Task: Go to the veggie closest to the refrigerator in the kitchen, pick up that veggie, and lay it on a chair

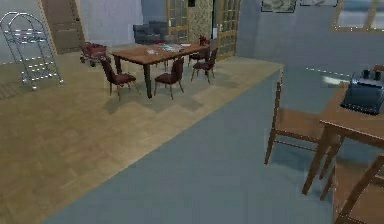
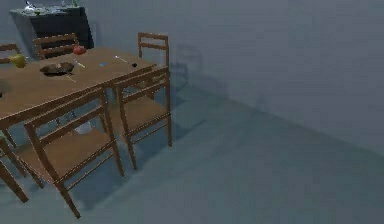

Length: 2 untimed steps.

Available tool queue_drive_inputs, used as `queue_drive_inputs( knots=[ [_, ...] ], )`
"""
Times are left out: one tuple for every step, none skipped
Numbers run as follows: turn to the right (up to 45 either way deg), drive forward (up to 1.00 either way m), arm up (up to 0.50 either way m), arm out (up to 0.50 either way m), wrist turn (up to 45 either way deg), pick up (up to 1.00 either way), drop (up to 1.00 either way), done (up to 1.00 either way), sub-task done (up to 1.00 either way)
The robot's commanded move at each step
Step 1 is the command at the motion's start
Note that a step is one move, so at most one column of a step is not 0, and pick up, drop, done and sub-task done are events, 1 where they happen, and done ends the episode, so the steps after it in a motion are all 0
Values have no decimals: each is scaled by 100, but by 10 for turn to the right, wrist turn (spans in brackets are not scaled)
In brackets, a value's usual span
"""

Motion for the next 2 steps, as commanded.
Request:
queue_drive_inputs(
  knots=[
    [0,100,0,0,0,0,0,0,0],
    [0,75,0,0,0,0,0,0,0]
  ],
)
